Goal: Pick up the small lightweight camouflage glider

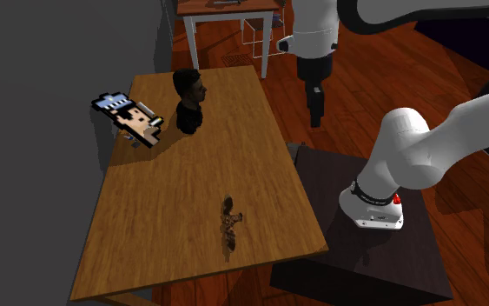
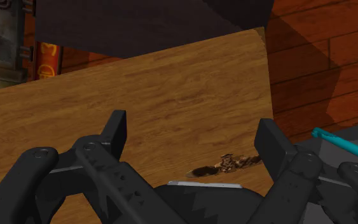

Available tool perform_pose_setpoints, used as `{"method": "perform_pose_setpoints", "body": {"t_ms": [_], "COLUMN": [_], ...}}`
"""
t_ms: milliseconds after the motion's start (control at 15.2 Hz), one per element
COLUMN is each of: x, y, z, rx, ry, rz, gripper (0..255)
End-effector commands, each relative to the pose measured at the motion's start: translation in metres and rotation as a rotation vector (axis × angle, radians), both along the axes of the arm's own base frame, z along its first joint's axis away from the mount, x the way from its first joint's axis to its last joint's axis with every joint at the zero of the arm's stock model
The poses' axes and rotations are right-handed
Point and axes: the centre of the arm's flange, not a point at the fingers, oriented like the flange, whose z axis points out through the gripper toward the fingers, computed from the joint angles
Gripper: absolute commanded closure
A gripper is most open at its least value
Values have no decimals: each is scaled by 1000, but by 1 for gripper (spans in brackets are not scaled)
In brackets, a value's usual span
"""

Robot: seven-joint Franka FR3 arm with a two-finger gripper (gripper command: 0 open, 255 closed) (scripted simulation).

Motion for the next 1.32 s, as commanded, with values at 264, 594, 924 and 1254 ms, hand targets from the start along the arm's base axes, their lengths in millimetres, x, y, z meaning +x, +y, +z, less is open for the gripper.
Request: {"method": "perform_pose_setpoints", "body": {"t_ms": [264, 594, 924, 1254], "x": [11, 29, 53, 81], "y": [32, 70, 106, 137], "z": [-37, -84, -130, -177], "rx": [-10, -23, -36, -49], "ry": [-18, -41, -63, -86], "rz": [-92, -206, -321, -435], "gripper": [0, 0, 0, 0]}}
